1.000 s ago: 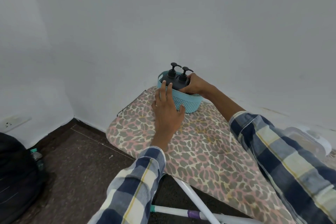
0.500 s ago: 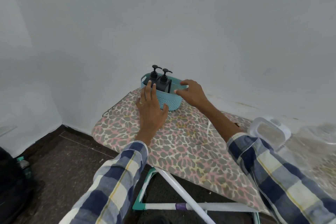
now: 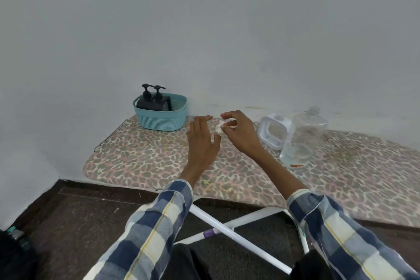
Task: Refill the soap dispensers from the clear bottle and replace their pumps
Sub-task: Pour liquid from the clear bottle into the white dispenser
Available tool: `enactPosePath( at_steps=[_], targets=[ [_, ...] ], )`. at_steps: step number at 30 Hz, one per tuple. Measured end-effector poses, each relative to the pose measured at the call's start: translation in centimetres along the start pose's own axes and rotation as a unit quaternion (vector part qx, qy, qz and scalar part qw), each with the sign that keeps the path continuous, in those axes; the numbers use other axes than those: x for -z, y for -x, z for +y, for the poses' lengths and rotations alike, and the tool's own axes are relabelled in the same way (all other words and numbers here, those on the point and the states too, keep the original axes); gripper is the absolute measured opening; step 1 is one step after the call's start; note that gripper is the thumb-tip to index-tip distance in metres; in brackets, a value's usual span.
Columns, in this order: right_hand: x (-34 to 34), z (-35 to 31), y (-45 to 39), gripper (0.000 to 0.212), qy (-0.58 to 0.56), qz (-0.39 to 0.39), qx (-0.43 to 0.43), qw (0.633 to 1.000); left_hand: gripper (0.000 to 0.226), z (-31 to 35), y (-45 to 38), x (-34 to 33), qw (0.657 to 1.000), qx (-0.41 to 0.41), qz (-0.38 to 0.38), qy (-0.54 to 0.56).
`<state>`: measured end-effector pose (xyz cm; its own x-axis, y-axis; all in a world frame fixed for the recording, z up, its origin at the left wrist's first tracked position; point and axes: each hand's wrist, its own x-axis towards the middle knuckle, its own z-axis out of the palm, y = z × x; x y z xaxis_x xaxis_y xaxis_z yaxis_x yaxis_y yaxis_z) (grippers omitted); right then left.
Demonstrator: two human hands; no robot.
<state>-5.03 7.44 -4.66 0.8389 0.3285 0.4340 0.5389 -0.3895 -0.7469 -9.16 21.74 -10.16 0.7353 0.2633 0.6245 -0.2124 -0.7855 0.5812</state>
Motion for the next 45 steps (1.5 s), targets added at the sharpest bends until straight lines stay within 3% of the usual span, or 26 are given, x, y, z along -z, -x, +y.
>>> enactPosePath(
  at_steps=[6,11,16,21,24,27,31,38,45],
  targets=[
    [5.0,2.8,5.6,0.021,0.047,0.072,0.056,0.995,0.054,4.6,1.8,-4.6,0.997,-0.008,-0.078,-0.005],
    [8.8,5.7,9.8,0.017,0.173,0.252,0.168,0.937,0.061,7.9,2.4,-8.0,0.994,0.041,-0.101,0.02],
    [12.1,9.5,10.4,0.054,0.157,0.379,0.078,0.908,0.081,10.2,1.7,-10.4,0.989,0.083,-0.124,0.021],
    [12.2,12.4,11.0,0.096,0.149,0.328,-0.023,0.933,0.098,11.7,0.8,-12.2,0.986,0.089,-0.144,-0.008],
    [11.9,13.0,10.3,0.111,0.147,0.244,-0.09,0.954,0.106,12.1,0.1,-13.1,0.986,0.097,-0.134,-0.021],
    [12.1,13.6,10.0,0.112,0.148,0.178,-0.136,0.963,0.117,12.2,-0.4,-14.0,0.983,0.124,-0.134,-0.022],
    [12.3,14.0,10.1,0.106,0.126,0.18,-0.139,0.966,0.13,12.5,-0.8,-14.9,0.98,0.138,-0.139,-0.038],
    [12.6,14.5,10.4,0.103,0.101,0.214,-0.148,0.96,0.109,13.0,-1.0,-15.5,0.988,0.102,-0.112,-0.026],
    [12.9,15.1,10.2,0.104,0.107,0.214,-0.156,0.958,0.107,10.5,-0.5,-11.0,0.994,0.018,-0.102,0.026]
  ],
)
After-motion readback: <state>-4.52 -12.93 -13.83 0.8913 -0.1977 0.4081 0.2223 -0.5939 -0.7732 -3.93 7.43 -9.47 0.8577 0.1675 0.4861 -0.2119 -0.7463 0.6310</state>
